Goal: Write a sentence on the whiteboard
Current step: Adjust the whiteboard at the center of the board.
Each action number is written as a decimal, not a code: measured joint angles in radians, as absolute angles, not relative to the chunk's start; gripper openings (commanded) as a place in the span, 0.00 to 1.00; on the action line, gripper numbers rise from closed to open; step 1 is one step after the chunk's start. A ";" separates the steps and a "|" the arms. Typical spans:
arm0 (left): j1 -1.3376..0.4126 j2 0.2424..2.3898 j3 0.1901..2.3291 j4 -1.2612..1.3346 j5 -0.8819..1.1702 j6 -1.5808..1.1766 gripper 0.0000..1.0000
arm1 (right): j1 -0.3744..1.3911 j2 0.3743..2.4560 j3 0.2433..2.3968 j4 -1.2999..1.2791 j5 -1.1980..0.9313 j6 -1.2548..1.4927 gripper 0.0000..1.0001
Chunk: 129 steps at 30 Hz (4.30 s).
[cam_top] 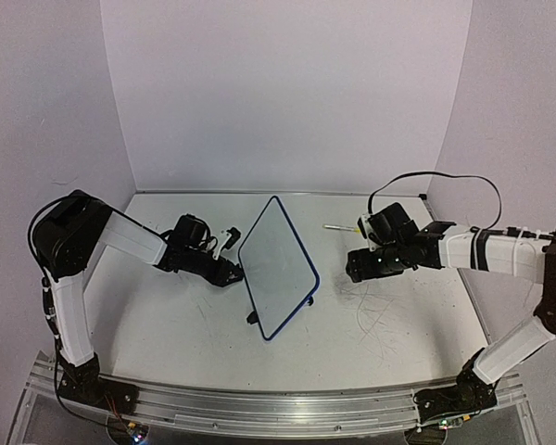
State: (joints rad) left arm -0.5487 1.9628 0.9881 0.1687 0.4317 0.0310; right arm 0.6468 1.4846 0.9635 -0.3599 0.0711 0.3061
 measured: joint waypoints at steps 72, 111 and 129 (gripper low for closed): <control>-0.886 1.483 0.642 0.025 0.002 -0.645 0.51 | 0.583 1.084 0.710 -0.087 -0.283 0.387 0.95; -1.124 1.909 1.001 -0.001 -0.237 -0.681 0.43 | 0.584 0.935 0.671 -0.100 -0.152 0.367 0.98; -1.182 1.576 0.880 -0.071 -0.199 -0.662 0.95 | 0.584 0.978 0.670 -0.155 0.173 0.318 0.98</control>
State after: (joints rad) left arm -1.1822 1.5758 0.8796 -0.0710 -0.1991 -0.6619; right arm 0.5840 0.9785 0.6703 -0.1552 0.1732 0.3181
